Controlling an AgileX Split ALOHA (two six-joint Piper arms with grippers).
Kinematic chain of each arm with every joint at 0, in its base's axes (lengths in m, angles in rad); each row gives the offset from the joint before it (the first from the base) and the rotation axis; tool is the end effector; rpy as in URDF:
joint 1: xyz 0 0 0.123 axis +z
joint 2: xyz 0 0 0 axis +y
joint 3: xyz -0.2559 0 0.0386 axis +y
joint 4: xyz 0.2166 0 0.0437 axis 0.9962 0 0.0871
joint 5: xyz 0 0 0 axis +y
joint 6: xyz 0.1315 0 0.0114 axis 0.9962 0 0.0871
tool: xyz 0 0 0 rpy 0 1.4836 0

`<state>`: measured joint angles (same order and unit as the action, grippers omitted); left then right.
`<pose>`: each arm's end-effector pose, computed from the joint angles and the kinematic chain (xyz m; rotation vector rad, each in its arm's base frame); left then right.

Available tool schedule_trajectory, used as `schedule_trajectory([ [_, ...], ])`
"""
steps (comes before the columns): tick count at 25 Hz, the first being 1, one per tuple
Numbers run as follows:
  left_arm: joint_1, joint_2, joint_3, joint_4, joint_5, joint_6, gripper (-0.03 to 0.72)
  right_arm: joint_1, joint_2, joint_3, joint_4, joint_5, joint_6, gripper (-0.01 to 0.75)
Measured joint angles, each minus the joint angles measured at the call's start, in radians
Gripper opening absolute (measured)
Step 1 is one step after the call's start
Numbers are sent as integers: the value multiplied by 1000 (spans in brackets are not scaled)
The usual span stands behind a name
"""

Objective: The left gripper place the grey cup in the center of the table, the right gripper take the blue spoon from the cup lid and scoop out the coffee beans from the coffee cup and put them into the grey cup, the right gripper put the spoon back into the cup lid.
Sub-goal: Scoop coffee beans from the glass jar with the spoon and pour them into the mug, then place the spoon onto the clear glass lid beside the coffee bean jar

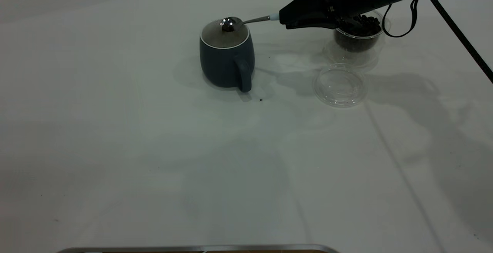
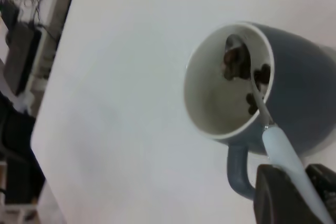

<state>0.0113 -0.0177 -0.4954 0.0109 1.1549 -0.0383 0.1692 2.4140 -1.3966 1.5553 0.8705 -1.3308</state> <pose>0.0229 0.0016 0.2319 -0.0539 2.1247 -0.0028 0.3944 0.1698 0.0340 -0.3050 2.4266 1.2526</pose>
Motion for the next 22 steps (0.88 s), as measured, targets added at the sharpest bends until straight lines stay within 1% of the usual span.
schedule_trajectory([
  [5,0,0,0,0,0,1,497,0,-48,0,-73,-1,-77,105],
  [14,0,0,0,0,0,1,497,0,-140,0,-119,-50,-98,105],
  [16,0,0,0,0,0,1,497,0,-180,1,-173,-28,-60,105],
  [19,0,0,0,0,0,1,497,-17,-260,1,-276,55,23,105],
  [22,0,0,0,0,0,1,497,-86,-341,4,-337,153,136,105],
])
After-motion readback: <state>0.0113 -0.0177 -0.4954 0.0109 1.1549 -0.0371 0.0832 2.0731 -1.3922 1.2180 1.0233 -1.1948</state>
